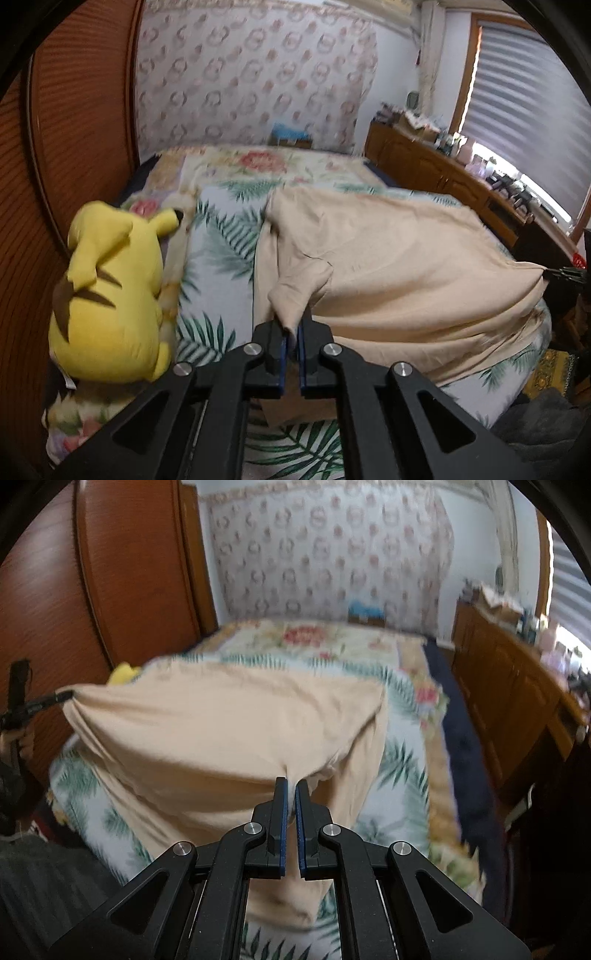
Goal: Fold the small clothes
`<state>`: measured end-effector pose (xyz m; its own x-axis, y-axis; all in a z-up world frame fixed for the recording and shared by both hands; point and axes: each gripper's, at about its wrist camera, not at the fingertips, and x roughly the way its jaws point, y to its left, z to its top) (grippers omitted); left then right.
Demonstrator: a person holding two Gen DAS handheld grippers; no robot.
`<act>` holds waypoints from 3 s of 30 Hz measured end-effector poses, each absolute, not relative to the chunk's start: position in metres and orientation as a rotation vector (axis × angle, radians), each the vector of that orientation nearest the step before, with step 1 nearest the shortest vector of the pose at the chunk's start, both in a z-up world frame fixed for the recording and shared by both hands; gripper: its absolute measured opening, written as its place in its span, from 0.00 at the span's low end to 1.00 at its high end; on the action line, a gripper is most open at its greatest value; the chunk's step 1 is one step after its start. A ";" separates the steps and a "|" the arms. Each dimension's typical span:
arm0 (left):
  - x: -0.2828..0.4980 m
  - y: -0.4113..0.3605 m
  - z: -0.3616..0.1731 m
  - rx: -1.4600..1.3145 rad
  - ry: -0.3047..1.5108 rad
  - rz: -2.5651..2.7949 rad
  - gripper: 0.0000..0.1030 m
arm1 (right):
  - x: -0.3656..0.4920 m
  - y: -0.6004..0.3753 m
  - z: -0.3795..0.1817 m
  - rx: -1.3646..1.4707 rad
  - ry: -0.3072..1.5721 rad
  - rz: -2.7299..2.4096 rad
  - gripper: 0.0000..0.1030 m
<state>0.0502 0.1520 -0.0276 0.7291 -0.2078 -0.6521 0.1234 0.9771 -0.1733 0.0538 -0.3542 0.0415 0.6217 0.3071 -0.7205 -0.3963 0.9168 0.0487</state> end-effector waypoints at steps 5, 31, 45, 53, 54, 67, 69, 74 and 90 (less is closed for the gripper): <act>0.047 0.145 -0.047 -0.086 0.780 -0.162 0.08 | 0.057 -0.352 0.011 -0.114 0.873 0.378 0.02; 0.050 0.145 -0.084 -0.060 0.815 -0.067 0.29 | 0.074 -0.290 -0.015 -0.193 0.832 0.388 0.42; 0.047 0.151 -0.081 -0.129 0.856 -0.067 0.31 | 0.073 -0.278 -0.037 -0.164 0.873 0.302 0.63; 0.033 0.148 -0.080 -0.145 0.870 -0.077 0.33 | 0.063 -0.278 -0.040 -0.155 0.835 0.284 0.75; 0.033 0.148 -0.080 -0.152 0.870 -0.077 0.33 | 0.062 -0.278 -0.040 -0.154 0.829 0.280 0.75; 0.023 0.152 -0.083 -0.265 0.828 -0.138 0.26 | 0.055 -0.281 -0.041 -0.173 0.776 0.296 0.78; 0.023 0.150 -0.083 -0.249 0.828 -0.134 0.13 | 0.053 -0.282 -0.041 -0.173 0.764 0.300 0.78; 0.021 0.141 -0.079 -0.254 0.776 -0.174 0.04 | 0.051 -0.283 -0.042 -0.169 0.749 0.306 0.78; 0.058 0.022 0.018 -0.185 0.550 -0.492 0.02 | 0.041 -0.321 -0.017 -0.128 0.702 0.267 0.75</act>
<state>0.0584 0.0216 0.0177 0.7407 -0.4944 -0.4549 0.3975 0.8684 -0.2965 0.0411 -0.3206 -0.0173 0.7317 0.1988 -0.6520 -0.2845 0.9583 -0.0271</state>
